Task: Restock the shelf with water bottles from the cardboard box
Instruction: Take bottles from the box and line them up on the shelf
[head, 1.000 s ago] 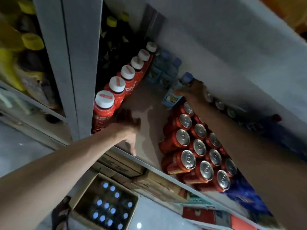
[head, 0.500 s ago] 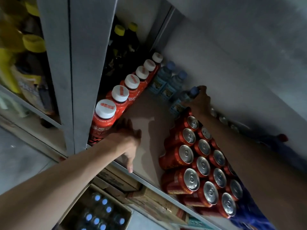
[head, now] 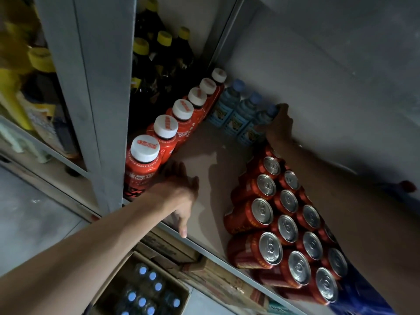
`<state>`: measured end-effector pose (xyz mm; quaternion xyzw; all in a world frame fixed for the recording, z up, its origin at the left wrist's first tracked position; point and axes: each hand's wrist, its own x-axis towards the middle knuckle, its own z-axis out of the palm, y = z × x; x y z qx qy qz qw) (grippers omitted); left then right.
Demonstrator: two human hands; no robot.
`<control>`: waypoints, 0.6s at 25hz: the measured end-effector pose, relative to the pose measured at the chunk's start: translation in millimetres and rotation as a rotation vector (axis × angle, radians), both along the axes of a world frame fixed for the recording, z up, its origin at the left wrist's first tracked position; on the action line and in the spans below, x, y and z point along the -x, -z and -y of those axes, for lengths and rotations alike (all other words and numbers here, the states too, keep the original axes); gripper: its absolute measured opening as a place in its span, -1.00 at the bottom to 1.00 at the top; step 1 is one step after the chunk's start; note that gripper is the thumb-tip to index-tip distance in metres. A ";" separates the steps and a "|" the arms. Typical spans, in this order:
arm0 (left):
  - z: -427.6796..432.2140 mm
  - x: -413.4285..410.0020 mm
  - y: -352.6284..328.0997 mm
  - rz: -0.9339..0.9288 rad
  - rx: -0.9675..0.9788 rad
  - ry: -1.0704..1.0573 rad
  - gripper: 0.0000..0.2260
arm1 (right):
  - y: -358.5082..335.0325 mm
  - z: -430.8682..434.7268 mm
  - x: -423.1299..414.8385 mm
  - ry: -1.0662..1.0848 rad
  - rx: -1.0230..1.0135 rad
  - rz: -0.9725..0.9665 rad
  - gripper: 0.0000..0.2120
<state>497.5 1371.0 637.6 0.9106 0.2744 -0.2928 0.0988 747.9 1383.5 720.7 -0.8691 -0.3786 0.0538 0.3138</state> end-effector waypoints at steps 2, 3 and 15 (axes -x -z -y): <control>0.4 -1.0 0.0 -0.001 -0.003 0.001 0.29 | 4.6 -1.3 -2.8 -0.006 -0.023 0.020 -0.52; 0.7 -1.3 -0.5 -0.005 -0.004 -0.002 0.28 | 7.1 -1.6 -3.2 -0.010 -0.029 0.035 -0.50; -1.8 -3.7 5.9 -0.031 -0.013 -0.028 0.29 | 8.6 3.0 -0.4 0.072 0.033 0.001 -0.10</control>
